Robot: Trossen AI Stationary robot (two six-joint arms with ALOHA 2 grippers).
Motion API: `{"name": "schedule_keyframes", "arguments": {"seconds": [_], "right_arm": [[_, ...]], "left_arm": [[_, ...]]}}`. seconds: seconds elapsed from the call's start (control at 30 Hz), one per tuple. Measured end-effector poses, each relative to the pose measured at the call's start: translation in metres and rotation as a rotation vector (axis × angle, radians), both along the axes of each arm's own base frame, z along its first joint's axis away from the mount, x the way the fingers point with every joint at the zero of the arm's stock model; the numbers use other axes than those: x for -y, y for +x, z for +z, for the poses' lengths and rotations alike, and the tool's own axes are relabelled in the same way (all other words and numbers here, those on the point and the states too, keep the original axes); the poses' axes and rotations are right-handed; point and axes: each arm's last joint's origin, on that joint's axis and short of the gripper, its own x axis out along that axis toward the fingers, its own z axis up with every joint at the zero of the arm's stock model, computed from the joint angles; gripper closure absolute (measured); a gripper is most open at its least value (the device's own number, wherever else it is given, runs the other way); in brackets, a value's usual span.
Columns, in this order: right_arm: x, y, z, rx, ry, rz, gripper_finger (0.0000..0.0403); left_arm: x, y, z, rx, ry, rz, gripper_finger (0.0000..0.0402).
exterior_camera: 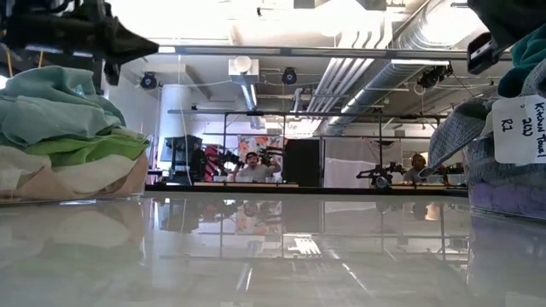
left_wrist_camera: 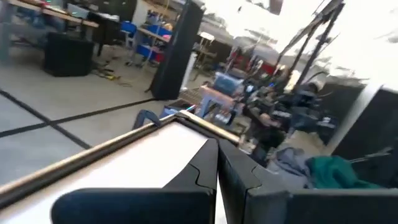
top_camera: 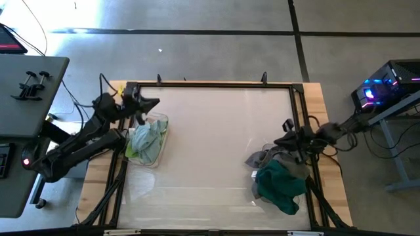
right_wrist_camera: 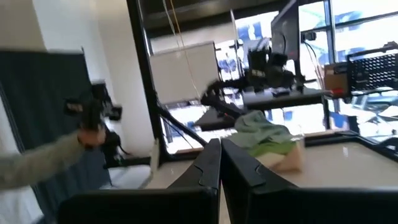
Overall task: Sort towels by color in basket
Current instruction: Return to Home Position
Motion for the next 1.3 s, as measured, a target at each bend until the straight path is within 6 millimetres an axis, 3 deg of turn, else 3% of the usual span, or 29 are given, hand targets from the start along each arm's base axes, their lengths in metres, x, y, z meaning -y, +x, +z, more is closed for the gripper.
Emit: {"name": "schedule_keyframes", "arguments": {"seconds": [0.13, 0.3, 0.43, 0.6, 0.9, 1.3], "right_arm": [[-0.002, 0.005, -0.017, 0.02, 0.058, 0.012, 0.0402], [-0.001, 0.005, -0.018, 0.016, 0.087, -0.015, 0.0403], [-0.001, 0.005, -0.018, 0.021, 0.081, -0.03, 0.0403], [-0.001, 0.006, -0.019, 0.012, 0.077, -0.033, 0.0403], [-0.002, 0.008, -0.03, -0.094, 0.019, -0.046, 0.0403], [0.006, 0.01, -0.036, -0.159, -0.058, -0.214, 0.0403]], "left_arm": [[0.017, -0.006, -0.022, 0.105, 0.009, -0.075, 0.0401], [0.035, -0.01, -0.036, 0.19, 0.025, -0.117, 0.0401], [0.043, -0.001, -0.046, 0.148, 0.026, -0.137, 0.0401], [0.056, 0.01, -0.073, 0.095, 0.054, -0.169, 0.0401], [0.072, 0.012, -0.079, -0.013, 0.231, -0.262, 0.0401], [0.071, 0.012, -0.086, -0.089, 0.214, -0.211, 0.0401]]}}
